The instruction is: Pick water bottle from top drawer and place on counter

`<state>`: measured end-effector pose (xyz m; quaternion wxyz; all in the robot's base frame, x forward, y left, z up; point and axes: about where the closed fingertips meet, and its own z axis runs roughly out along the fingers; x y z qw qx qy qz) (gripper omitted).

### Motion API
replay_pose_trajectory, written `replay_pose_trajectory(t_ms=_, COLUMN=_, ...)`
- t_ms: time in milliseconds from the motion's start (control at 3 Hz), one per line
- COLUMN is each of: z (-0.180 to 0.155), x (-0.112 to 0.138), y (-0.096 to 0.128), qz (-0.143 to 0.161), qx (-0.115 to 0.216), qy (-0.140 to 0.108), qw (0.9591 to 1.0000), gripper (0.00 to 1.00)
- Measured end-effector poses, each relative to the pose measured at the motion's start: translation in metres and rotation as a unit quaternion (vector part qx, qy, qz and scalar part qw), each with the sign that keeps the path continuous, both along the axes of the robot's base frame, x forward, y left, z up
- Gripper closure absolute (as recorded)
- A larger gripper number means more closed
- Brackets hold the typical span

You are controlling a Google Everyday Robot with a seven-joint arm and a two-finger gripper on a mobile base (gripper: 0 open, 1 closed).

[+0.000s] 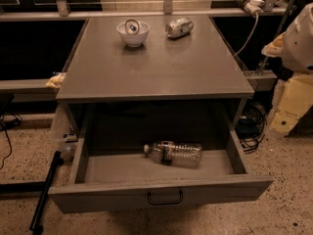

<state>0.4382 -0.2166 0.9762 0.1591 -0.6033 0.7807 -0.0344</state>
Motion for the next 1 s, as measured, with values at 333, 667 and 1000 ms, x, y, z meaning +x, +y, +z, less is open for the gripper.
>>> replay_pose_trajectory(t_ms=333, z=-0.001, x=0.002, y=0.001, qz=0.000, qx=0.003, qy=-0.007, qw=1.0000, gripper=0.00)
replay_pose_trajectory(t_ms=667, z=-0.018, x=0.008, y=-0.001, qz=-0.002, qx=0.023, qy=-0.016, qw=0.9996, gripper=0.00)
replay_pose_trajectory(t_ms=1000, z=-0.046, x=0.018, y=0.004, qz=-0.005, qx=0.057, qy=-0.020, qw=0.9982, gripper=0.19)
